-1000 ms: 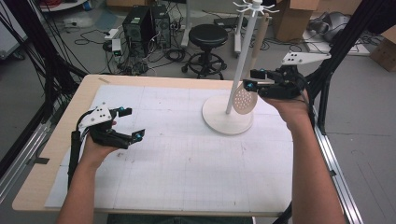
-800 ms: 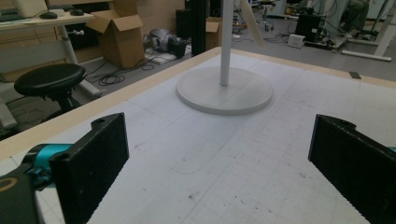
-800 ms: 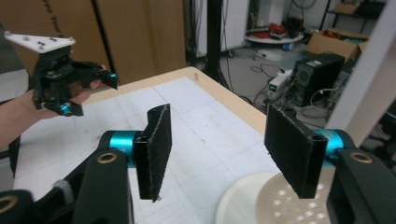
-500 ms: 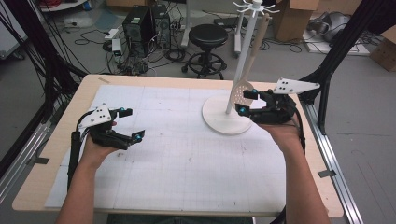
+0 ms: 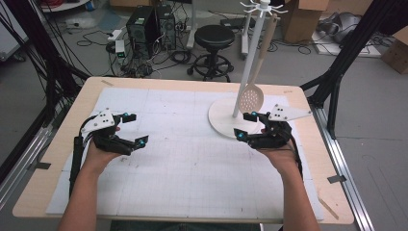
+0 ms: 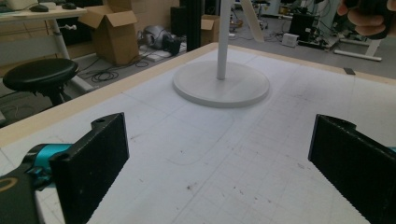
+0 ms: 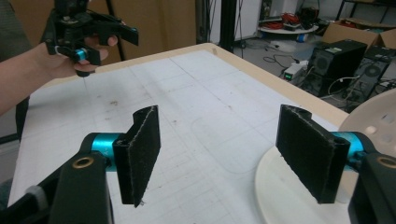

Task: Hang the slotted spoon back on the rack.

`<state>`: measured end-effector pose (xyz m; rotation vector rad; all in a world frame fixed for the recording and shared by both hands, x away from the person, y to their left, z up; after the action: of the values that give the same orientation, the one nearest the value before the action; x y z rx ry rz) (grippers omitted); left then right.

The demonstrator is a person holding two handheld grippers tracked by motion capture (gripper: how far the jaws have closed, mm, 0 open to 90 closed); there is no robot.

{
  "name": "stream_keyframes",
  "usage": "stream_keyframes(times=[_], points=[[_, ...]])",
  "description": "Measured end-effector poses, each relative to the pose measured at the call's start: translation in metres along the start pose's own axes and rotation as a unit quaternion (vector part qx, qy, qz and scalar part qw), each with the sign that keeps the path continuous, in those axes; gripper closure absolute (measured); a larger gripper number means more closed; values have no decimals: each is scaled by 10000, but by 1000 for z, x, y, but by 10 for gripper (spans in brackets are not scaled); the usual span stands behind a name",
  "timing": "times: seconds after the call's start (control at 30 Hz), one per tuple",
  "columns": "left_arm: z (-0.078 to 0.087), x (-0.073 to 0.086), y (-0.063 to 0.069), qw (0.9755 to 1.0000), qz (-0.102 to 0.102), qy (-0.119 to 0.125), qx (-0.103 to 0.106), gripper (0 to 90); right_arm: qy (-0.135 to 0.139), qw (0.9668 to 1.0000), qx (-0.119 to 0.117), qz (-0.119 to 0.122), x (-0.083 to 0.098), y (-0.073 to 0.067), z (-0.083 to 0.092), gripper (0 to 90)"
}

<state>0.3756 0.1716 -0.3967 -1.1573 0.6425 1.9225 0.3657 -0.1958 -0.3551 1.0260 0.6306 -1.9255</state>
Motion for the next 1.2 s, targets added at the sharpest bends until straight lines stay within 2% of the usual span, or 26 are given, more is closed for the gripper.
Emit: stream_keyframes(times=[0.03,0.07,0.13,0.2,0.57,0.7,0.87,1.2], points=[[0,1,-1,10000,31,3,1,56,0,10000,0,0,0,0,0,283],[0,0,-1,10000,38,48,37,56,-188,9998,89,5,9,0,-5,264],[1,-2,0,9999,-10,93,39,56,-187,9998,-2,-46,16,1,-7,256],[2,-3,1,9999,3,140,49,56,-218,9997,27,-77,20,4,-9,235],[1,-2,3,9999,-16,98,54,56,-179,9998,-18,-76,24,6,-15,179],[5,-6,5,9998,-61,186,35,56,-150,9998,85,-140,27,13,-10,174],[0,-4,5,9999,-63,109,74,56,-94,9996,182,-211,28,17,-6,167],[-2,-4,9,9998,-131,50,112,56,-155,9995,202,-190,29,15,-7,168]])
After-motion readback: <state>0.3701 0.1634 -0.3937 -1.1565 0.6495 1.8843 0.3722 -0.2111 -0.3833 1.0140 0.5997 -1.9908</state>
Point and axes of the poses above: each handheld gripper's, and its own axes: z roughly backward along the jaws, x roughly out of its underside, y roughly to its right, the point moved 7 cm from there along -z, roughly forward along the jaws, and after that the axes turned 14 degrees about -y, right-handed, at the moved point
